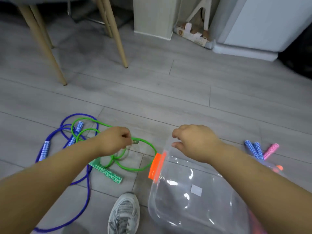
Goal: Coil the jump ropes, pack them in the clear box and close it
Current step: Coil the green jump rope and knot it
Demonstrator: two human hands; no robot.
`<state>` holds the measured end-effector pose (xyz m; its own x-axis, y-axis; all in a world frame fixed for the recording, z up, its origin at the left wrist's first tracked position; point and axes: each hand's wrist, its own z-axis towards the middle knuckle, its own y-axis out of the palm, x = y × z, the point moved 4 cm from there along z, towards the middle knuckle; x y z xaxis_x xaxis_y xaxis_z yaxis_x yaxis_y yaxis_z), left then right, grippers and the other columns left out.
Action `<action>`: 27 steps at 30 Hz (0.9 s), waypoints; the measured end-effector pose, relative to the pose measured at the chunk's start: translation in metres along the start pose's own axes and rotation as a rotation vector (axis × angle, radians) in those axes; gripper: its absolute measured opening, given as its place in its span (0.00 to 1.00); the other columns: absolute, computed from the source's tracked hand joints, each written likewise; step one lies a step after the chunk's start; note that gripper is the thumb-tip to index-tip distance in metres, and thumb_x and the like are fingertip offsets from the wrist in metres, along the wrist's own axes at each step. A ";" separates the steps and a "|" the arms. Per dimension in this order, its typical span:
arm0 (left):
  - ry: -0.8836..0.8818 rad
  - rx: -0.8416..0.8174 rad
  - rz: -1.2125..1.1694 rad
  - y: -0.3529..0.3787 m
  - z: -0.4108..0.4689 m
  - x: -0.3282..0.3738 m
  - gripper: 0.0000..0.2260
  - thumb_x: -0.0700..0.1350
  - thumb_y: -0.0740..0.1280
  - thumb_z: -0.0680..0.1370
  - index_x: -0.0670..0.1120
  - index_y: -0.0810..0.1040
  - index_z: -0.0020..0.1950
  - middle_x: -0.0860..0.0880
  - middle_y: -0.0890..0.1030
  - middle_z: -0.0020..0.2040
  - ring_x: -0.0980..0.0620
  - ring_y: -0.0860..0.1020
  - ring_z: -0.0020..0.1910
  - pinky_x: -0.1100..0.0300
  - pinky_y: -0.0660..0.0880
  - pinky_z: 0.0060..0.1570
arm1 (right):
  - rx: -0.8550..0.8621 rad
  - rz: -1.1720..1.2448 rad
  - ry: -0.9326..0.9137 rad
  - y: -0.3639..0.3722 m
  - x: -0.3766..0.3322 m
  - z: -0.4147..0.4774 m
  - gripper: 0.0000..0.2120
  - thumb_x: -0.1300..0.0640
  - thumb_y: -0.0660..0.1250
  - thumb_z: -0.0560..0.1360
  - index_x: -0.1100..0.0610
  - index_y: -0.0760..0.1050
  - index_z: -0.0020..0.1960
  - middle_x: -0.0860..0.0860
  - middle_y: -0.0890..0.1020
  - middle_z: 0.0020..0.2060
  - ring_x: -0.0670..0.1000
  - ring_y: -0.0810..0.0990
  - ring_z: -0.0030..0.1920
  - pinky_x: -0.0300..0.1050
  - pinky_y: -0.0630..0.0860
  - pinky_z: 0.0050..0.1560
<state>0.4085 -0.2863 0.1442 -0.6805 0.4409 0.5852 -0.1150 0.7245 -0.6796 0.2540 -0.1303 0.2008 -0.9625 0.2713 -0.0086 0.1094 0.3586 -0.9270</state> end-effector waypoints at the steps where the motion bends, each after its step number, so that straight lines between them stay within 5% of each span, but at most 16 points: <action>1: 0.022 0.023 -0.052 -0.009 -0.011 0.008 0.06 0.42 0.66 0.75 0.46 0.77 0.37 0.53 0.76 0.28 0.54 0.72 0.30 0.62 0.68 0.33 | 0.012 0.010 0.005 -0.005 -0.003 -0.010 0.17 0.45 0.56 0.79 0.52 0.69 0.63 0.50 0.75 0.59 0.55 0.74 0.59 0.49 0.73 0.55; 5: 0.089 0.046 -0.333 -0.037 -0.060 0.044 0.04 0.44 0.66 0.69 0.45 0.77 0.36 0.54 0.72 0.22 0.59 0.65 0.21 0.68 0.61 0.22 | 0.074 0.070 0.020 -0.024 -0.016 -0.044 0.19 0.46 0.59 0.78 0.51 0.67 0.67 0.50 0.74 0.61 0.55 0.73 0.61 0.49 0.73 0.56; 12: 0.232 0.065 -0.692 -0.063 -0.126 0.098 0.06 0.40 0.60 0.62 0.41 0.73 0.36 0.50 0.69 0.23 0.58 0.63 0.21 0.66 0.58 0.23 | 0.180 0.390 -0.015 -0.035 -0.046 -0.076 0.32 0.44 0.66 0.73 0.44 0.57 0.73 0.50 0.68 0.64 0.53 0.67 0.65 0.52 0.69 0.63; 18: 0.278 0.103 -0.835 -0.068 -0.158 0.111 0.01 0.37 0.61 0.67 0.41 0.71 0.36 0.46 0.69 0.26 0.56 0.63 0.22 0.65 0.58 0.24 | 0.255 0.656 -0.039 -0.040 -0.072 -0.080 0.08 0.54 0.61 0.79 0.54 0.74 0.56 0.52 0.77 0.50 0.53 0.74 0.53 0.44 0.69 0.53; 21: 0.242 0.222 -0.753 -0.073 -0.161 0.102 0.11 0.31 0.53 0.75 0.43 0.71 0.39 0.46 0.69 0.28 0.55 0.64 0.22 0.64 0.59 0.24 | 0.349 0.737 0.024 -0.051 -0.066 -0.088 0.05 0.56 0.59 0.79 0.56 0.72 0.51 0.51 0.81 0.46 0.53 0.77 0.48 0.44 0.70 0.48; 27: 0.280 0.110 -0.575 -0.065 -0.176 0.092 0.18 0.41 0.54 0.61 0.42 0.76 0.46 0.48 0.72 0.26 0.54 0.69 0.24 0.65 0.68 0.26 | 0.602 0.831 -0.041 -0.087 -0.061 -0.114 0.06 0.56 0.59 0.79 0.53 0.73 0.48 0.49 0.80 0.37 0.45 0.75 0.38 0.38 0.70 0.41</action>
<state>0.4803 -0.1996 0.3200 -0.2760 0.1310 0.9522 -0.4881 0.8343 -0.2563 0.3316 -0.0764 0.3250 -0.6487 0.1944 -0.7358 0.6132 -0.4391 -0.6566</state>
